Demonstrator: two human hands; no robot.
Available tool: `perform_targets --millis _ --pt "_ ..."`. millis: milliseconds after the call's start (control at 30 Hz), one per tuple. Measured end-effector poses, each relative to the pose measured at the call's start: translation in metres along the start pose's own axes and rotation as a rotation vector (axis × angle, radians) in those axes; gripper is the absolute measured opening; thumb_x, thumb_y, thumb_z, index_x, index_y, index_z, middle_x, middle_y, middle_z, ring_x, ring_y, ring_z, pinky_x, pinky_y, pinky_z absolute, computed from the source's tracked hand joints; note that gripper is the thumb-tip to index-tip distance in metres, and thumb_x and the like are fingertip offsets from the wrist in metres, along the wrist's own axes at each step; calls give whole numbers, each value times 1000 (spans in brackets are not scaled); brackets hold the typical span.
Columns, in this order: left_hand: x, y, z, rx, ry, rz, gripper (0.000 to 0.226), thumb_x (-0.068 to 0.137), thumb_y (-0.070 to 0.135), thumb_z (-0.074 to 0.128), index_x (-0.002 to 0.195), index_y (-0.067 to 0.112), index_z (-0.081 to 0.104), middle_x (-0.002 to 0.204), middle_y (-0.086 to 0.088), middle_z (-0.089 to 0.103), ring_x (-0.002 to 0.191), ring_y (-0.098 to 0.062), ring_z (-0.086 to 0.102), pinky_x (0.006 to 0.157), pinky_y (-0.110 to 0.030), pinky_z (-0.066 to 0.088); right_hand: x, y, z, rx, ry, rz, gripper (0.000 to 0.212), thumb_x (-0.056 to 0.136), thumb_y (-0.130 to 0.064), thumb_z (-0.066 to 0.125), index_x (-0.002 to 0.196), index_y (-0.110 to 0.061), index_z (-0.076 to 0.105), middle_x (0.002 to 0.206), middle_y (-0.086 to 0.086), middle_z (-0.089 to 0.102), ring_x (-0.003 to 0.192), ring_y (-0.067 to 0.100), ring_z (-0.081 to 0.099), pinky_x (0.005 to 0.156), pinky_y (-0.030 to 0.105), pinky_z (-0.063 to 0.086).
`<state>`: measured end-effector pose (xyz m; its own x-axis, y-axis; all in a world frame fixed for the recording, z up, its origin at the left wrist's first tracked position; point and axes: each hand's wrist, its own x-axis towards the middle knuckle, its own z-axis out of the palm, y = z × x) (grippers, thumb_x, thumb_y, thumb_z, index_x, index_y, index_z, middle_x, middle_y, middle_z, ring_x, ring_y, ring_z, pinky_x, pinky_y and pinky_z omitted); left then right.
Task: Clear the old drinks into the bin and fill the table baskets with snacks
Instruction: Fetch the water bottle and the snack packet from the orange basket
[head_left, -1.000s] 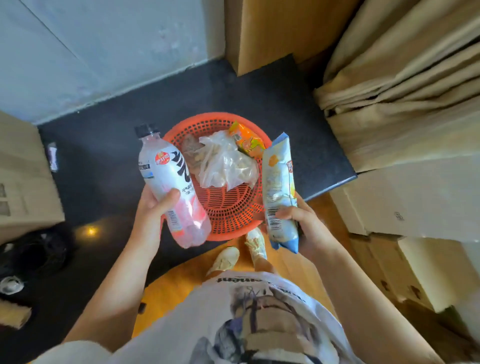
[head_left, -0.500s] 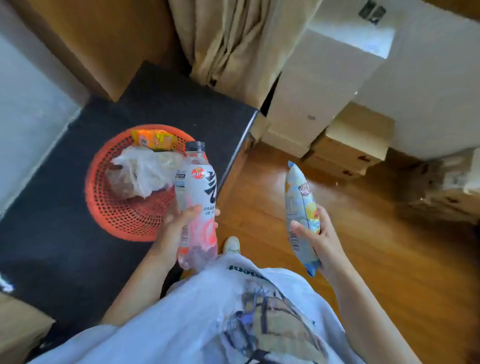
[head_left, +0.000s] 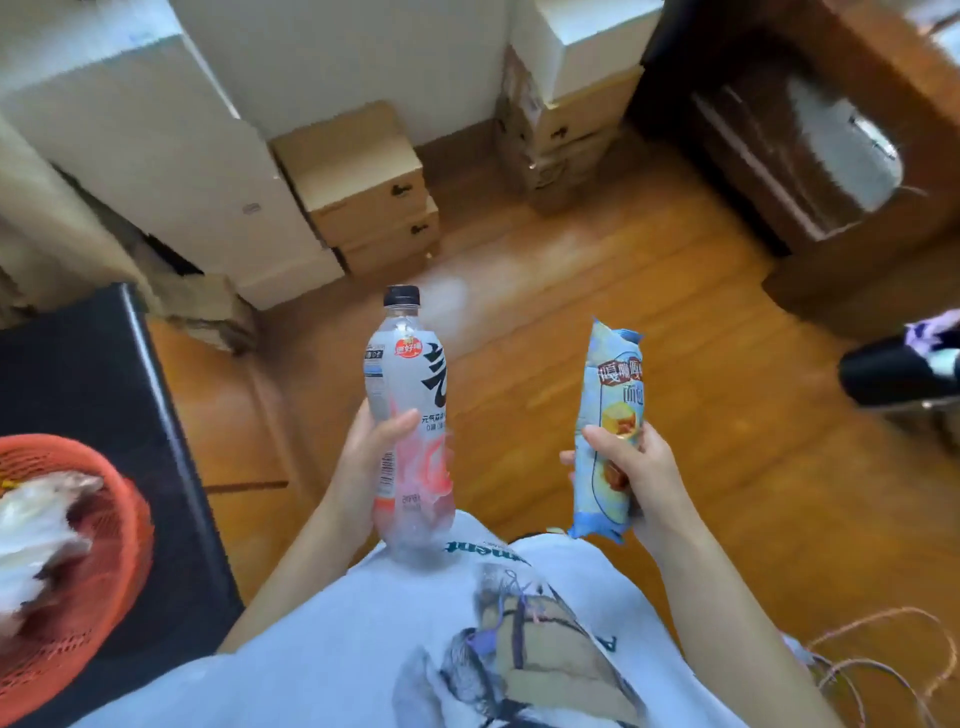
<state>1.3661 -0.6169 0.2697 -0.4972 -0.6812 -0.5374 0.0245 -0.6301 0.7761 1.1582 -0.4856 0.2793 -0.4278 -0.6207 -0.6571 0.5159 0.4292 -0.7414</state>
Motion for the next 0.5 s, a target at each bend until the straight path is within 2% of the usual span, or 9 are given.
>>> perform_targets --millis 133,233,300,367,500 --pt "13 -30 94 170 -177 -13 43 65 34 63 105 19 57 82 -6 65 65 -19 62 56 -30 54 -26 14 -95 167 187 -49 52 56 -17 76 103 -19 54 74 -3 69 62 23 69 54 31 56" --pt "23 -50 158 276 -303 -31 39 67 32 61 103 18 56 76 -3 66 61 -17 63 53 -28 53 -41 27 -154 250 327 -75 57 58 -13 77 110 -17 53 79 1 69 60 20 69 54 29 56" --pt "29 -61 193 339 -378 -54 38 70 29 60 106 17 57 79 -3 68 64 -18 65 56 -28 54 -49 35 -186 302 417 -67 60 60 -16 79 113 -17 52 85 4 69 60 18 69 54 29 56" --pt "34 -69 224 391 -443 -84 43 71 30 61 111 16 56 83 -5 69 67 -19 66 58 -29 55 -54 42 -214 376 495 -60 61 58 -26 79 113 -20 51 93 9 68 58 16 69 53 26 55" --pt "59 -83 285 499 -550 -156 69 66 40 62 124 6 48 91 -12 64 70 -24 64 62 -35 53 -57 50 -262 468 611 -46 62 54 -39 77 109 -25 52 100 12 68 61 14 69 57 27 56"
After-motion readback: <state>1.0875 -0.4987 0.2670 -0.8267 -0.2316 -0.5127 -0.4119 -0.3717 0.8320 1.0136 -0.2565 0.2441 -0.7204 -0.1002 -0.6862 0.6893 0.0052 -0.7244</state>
